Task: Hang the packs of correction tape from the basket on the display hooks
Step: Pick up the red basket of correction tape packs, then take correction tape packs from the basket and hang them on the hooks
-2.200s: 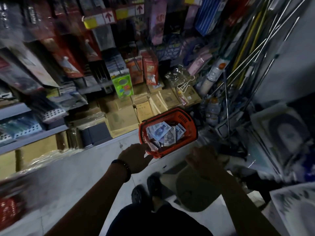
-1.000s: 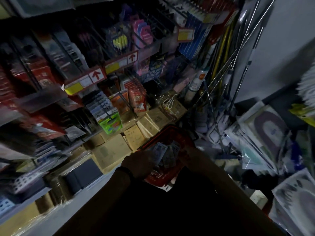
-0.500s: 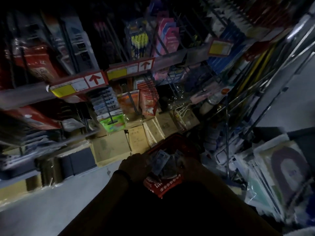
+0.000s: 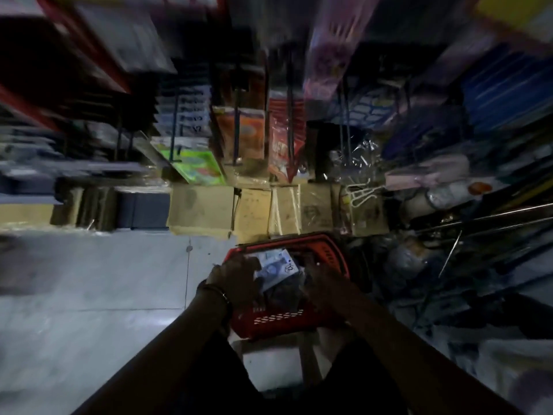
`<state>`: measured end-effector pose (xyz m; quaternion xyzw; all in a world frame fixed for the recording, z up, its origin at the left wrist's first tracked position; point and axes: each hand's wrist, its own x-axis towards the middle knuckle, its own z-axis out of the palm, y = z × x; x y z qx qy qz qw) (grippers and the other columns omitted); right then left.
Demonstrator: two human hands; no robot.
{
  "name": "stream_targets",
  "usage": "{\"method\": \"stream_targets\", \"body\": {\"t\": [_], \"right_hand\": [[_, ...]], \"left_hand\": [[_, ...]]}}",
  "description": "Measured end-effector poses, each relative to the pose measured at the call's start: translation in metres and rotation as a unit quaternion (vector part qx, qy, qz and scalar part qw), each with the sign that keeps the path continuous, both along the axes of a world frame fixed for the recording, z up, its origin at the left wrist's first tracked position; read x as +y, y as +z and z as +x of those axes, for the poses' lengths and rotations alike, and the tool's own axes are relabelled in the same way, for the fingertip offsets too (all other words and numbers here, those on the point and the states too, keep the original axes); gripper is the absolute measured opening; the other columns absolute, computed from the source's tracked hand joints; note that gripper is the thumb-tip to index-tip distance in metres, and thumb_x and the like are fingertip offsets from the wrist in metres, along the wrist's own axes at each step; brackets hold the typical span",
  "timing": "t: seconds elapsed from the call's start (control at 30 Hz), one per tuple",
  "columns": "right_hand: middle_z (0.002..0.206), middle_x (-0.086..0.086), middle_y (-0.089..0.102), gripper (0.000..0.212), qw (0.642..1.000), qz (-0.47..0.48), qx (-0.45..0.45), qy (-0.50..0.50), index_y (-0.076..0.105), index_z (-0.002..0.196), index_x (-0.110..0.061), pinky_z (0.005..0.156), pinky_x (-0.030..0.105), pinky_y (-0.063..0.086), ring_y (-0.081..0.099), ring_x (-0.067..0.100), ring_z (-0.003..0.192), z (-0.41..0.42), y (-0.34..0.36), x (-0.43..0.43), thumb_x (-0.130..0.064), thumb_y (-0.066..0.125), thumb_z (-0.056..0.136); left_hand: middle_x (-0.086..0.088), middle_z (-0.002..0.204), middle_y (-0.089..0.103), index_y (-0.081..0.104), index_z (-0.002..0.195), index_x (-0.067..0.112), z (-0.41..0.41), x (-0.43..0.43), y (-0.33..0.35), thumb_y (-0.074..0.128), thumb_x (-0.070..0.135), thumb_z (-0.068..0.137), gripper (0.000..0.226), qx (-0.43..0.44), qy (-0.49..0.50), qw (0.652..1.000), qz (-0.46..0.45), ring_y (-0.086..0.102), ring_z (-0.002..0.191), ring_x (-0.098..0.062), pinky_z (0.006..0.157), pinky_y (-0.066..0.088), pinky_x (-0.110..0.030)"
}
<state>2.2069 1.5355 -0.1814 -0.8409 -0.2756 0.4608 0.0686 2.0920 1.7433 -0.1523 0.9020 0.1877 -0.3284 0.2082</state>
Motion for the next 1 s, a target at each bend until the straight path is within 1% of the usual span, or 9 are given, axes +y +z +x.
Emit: {"method": "stream_targets", "body": {"t": [0.13, 0.23, 0.33, 0.43, 0.53, 0.63, 0.8, 0.9, 1.0], "right_hand": [[0.134, 0.008, 0.068, 0.043, 0.999, 0.024, -0.006, -0.030, 0.062, 0.134, -0.015, 0.084, 0.022, 0.039, 0.065, 0.027, 0.121, 0.009, -0.070, -0.002, -0.036, 0.067, 0.097], [0.101, 0.000, 0.071, 0.022, 0.998, 0.015, -0.026, -0.051, 0.067, 0.105, -0.019, 0.069, 0.028, 0.043, 0.072, 0.022, 0.095, 0.007, -0.130, -0.011, -0.039, 0.063, 0.096], [0.090, -0.004, 0.069, 0.025, 0.996, 0.000, -0.038, -0.076, 0.064, 0.095, -0.021, 0.055, 0.030, 0.052, 0.071, 0.017, 0.071, 0.004, -0.187, -0.024, -0.046, 0.065, 0.093], [0.089, -0.004, 0.070, 0.041, 0.989, 0.034, -0.077, -0.120, 0.066, 0.093, -0.019, 0.066, 0.031, 0.051, 0.067, 0.019, 0.080, -0.007, -0.236, -0.047, -0.060, 0.060, 0.089], [0.095, 0.011, 0.075, 0.025, 0.979, 0.060, -0.070, -0.179, 0.073, 0.091, -0.012, 0.070, 0.033, 0.044, 0.069, 0.030, 0.092, -0.037, -0.266, -0.087, -0.033, 0.065, 0.098], [0.085, 0.006, 0.074, 0.026, 0.978, 0.056, -0.025, -0.198, 0.073, 0.083, -0.015, 0.067, 0.031, 0.043, 0.069, 0.030, 0.090, -0.073, -0.273, -0.115, -0.034, 0.064, 0.098], [0.077, 0.007, 0.070, 0.032, 0.983, 0.069, -0.010, -0.172, 0.072, 0.086, -0.008, 0.069, 0.036, 0.051, 0.068, 0.031, 0.081, -0.088, -0.260, -0.106, -0.036, 0.064, 0.099], [0.071, -0.006, 0.066, 0.028, 0.982, 0.075, 0.005, -0.171, 0.068, 0.075, -0.019, 0.063, 0.027, 0.044, 0.066, 0.020, 0.081, -0.096, -0.262, -0.102, -0.038, 0.066, 0.097], [0.085, 0.001, 0.076, 0.032, 0.974, 0.074, 0.009, -0.216, 0.070, 0.082, -0.019, 0.081, 0.037, 0.060, 0.073, 0.026, 0.090, -0.088, -0.315, -0.104, -0.051, 0.068, 0.080]], "left_hand": [[-0.001, 0.136, 0.066, 0.062, 0.133, 0.029, -0.004, -0.007, -0.061, 0.057, 0.054, 0.099, 0.042, -0.008, 0.000, 1.000, 0.021, 0.065, 0.124, -0.025, 0.100, 0.054, -0.041], [-0.001, 0.136, 0.066, 0.063, 0.133, 0.032, -0.019, -0.014, -0.125, 0.052, 0.058, 0.095, 0.047, -0.035, 0.029, 0.999, 0.018, 0.065, 0.123, -0.026, 0.099, 0.055, -0.044], [-0.001, 0.133, 0.068, 0.064, 0.130, 0.034, -0.029, -0.022, -0.191, 0.047, 0.061, 0.091, 0.050, -0.047, 0.071, 0.996, -0.012, 0.066, 0.119, -0.027, 0.097, 0.056, -0.043], [-0.002, 0.122, 0.073, 0.065, 0.122, 0.035, -0.044, -0.034, -0.252, 0.042, 0.066, 0.085, 0.054, -0.087, 0.108, 0.990, -0.026, 0.071, 0.109, -0.028, 0.091, 0.059, -0.043], [-0.014, 0.128, 0.071, 0.067, 0.129, 0.022, -0.076, -0.061, -0.272, 0.037, 0.070, 0.081, 0.074, -0.076, 0.113, 0.989, -0.055, 0.071, 0.111, -0.039, 0.092, 0.058, -0.047], [-0.020, 0.136, 0.067, 0.064, 0.136, 0.022, -0.111, -0.097, -0.257, 0.059, 0.055, 0.091, 0.056, -0.045, 0.134, 0.986, -0.083, 0.070, 0.113, -0.041, 0.093, 0.057, -0.044], [-0.018, 0.132, 0.069, 0.062, 0.136, 0.024, -0.125, -0.108, -0.244, 0.061, 0.045, 0.097, 0.044, -0.071, 0.131, 0.987, -0.058, 0.069, 0.116, -0.040, 0.094, 0.057, -0.044], [-0.020, 0.143, 0.062, 0.050, 0.150, 0.030, -0.130, -0.109, -0.240, 0.052, 0.064, 0.084, 0.073, -0.052, 0.119, 0.991, -0.037, 0.067, 0.120, -0.041, 0.099, 0.056, -0.047], [-0.017, 0.146, 0.058, 0.049, 0.151, 0.028, -0.126, -0.108, -0.248, 0.040, 0.076, 0.072, 0.093, -0.035, 0.111, 0.993, -0.031, 0.063, 0.126, -0.038, 0.106, 0.053, -0.046]]}}
